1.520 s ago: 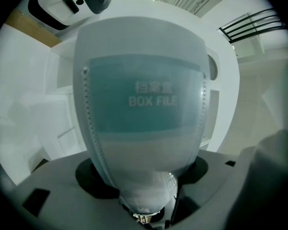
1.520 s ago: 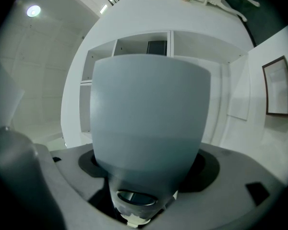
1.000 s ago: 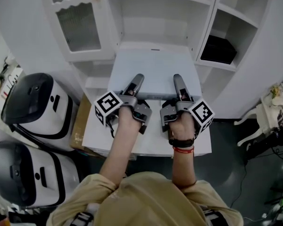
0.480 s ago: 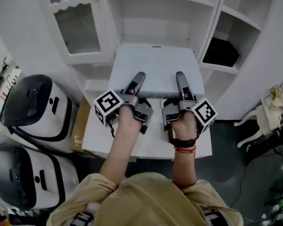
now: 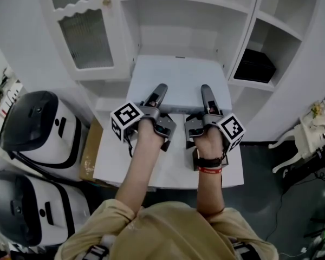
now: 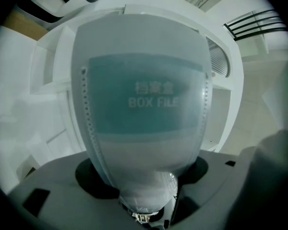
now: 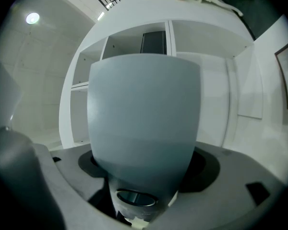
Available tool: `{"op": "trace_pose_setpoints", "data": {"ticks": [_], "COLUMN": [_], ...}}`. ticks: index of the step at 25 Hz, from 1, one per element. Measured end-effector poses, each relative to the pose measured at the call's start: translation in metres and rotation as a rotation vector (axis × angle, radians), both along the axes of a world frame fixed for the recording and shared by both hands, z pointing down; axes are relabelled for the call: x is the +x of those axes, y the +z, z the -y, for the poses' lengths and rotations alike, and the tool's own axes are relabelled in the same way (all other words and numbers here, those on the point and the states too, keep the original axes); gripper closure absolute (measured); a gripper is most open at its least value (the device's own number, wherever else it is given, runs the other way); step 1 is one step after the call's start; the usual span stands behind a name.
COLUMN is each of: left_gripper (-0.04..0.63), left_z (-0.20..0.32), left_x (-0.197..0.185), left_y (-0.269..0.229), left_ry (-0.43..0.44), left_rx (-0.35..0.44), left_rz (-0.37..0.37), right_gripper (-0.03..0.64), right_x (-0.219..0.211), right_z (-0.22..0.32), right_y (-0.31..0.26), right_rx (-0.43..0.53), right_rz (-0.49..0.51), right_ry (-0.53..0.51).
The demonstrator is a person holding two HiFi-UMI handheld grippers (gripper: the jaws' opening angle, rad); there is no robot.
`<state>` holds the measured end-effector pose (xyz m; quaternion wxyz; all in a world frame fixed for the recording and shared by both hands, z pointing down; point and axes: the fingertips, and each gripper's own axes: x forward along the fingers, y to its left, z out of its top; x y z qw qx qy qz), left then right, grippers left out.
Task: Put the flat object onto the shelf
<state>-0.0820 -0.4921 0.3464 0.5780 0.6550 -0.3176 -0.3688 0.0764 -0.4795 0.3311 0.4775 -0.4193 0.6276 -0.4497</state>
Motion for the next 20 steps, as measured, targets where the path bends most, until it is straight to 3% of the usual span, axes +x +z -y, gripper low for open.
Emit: {"op": "trace_pose_setpoints", "data": {"ticks": [20], "left_gripper": [0.269], "left_z": [0.070], "left_x": [0.002], "left_y": [-0.001], "left_ry": [-0.023], "left_rx": [-0.006], "left_rz": [-0.006], "right_gripper": [0.239], "right_x": [-0.001], "right_z": [0.074], "right_y": [0.001], "right_rx": [-0.020], "right_rz": [0.004], "right_ry": [-0.050]}}
